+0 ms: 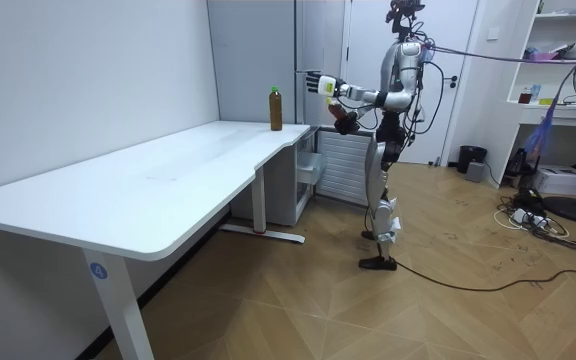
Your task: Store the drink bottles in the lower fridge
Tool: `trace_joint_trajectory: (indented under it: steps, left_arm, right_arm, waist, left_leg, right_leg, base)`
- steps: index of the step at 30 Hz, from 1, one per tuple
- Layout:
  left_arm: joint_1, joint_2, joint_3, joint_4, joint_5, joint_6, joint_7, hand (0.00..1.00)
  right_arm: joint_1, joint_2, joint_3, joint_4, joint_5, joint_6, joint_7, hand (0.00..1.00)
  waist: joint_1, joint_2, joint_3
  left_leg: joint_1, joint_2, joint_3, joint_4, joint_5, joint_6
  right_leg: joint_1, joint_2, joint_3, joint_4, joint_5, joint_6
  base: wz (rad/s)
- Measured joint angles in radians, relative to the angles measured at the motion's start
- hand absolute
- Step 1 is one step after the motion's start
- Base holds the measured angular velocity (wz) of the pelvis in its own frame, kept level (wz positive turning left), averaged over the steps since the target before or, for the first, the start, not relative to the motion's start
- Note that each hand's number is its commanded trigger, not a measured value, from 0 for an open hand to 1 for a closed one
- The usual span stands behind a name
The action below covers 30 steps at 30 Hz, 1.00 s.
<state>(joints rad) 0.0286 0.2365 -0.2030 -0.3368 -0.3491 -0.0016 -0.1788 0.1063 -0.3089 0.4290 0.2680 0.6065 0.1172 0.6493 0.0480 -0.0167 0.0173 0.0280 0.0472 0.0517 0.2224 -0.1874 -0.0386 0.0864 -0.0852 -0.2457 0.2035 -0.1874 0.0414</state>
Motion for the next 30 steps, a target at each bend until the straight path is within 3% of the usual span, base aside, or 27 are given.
trace_joint_trajectory:
  steps: [2, 4, 10, 15, 21, 27, 30]
  left_arm:
    - [-0.001, 0.006, 0.028, -0.044, 0.003, -0.004, 0.022, 0.00]
    - [0.000, 0.015, 0.071, -0.075, 0.000, -0.036, 0.048, 0.00]
    - [-0.001, 0.022, 0.175, -0.075, -0.013, -0.082, 0.127, 0.00]
    - [0.001, 0.021, 0.293, -0.076, -0.011, -0.097, 0.197, 0.00]
    - [0.020, 0.021, 0.403, -0.046, -0.010, -0.164, 0.352, 0.00]
    - [0.075, 0.021, 0.465, 0.078, -0.012, -0.161, 0.502, 0.00]
    - [0.122, 0.022, 0.467, 0.146, -0.009, -0.160, 0.553, 0.00]
  right_arm:
    - [0.017, -0.003, -0.021, 0.000, -0.004, 0.006, 0.009, 1.00]
    - [0.030, -0.018, -0.044, -0.002, -0.019, 0.006, 0.010, 1.00]
    - [0.051, -0.019, -0.129, -0.002, -0.028, 0.004, 0.025, 1.00]
    - [0.078, -0.007, -0.176, -0.012, -0.034, 0.003, 0.027, 1.00]
    - [0.138, -0.005, -0.228, -0.013, -0.037, 0.001, 0.022, 1.00]
    - [0.162, -0.012, -0.231, -0.013, -0.037, 0.004, -0.031, 1.00]
    - [0.171, -0.013, -0.243, -0.013, -0.043, 0.006, -0.055, 1.00]
  waist:
    - [0.007, 0.005, -0.0016]
    - [0.015, 0.015, -0.0064]
    - [0.037, 0.034, -0.0048]
    - [0.052, 0.030, -0.0050]
    - [0.096, 0.028, -0.0059]
    - [0.112, 0.031, -0.0081]
    - [0.110, 0.034, -0.0132]
  left_leg:
    - [0.000, 0.000, 0.000, 0.000, 0.000, 0.000]
    - [0.007, 0.000, 0.000, -0.002, 0.000, 0.000]
    - [0.037, 0.000, 0.001, -0.019, 0.002, -0.001]
    - [0.037, 0.000, 0.001, -0.023, 0.003, -0.001]
    - [0.040, -0.002, 0.001, -0.024, 0.003, -0.001]
    - [0.053, -0.002, 0.001, -0.029, 0.003, -0.001]
    - [0.055, -0.002, -0.001, -0.029, 0.003, -0.001]
  right_leg:
    - [0.002, 0.000, -0.002, 0.000, 0.000, 0.000]
    - [0.008, -0.001, -0.002, 0.000, 0.000, 0.000]
    - [0.027, 0.000, -0.001, -0.002, 0.000, 0.000]
    - [0.026, 0.000, -0.001, -0.003, 0.000, 0.000]
    - [0.033, 0.000, -0.002, -0.016, 0.000, 0.000]
    - [0.043, 0.000, -0.004, -0.019, 0.000, 0.000]
    - [0.051, 0.000, -0.004, -0.019, 0.000, 0.000]
  base:
    - [0.00]
    - [0.00]
    - [0.00]
    - [0.00]
    - [0.00]
    - [0.00]
    - [0.00]
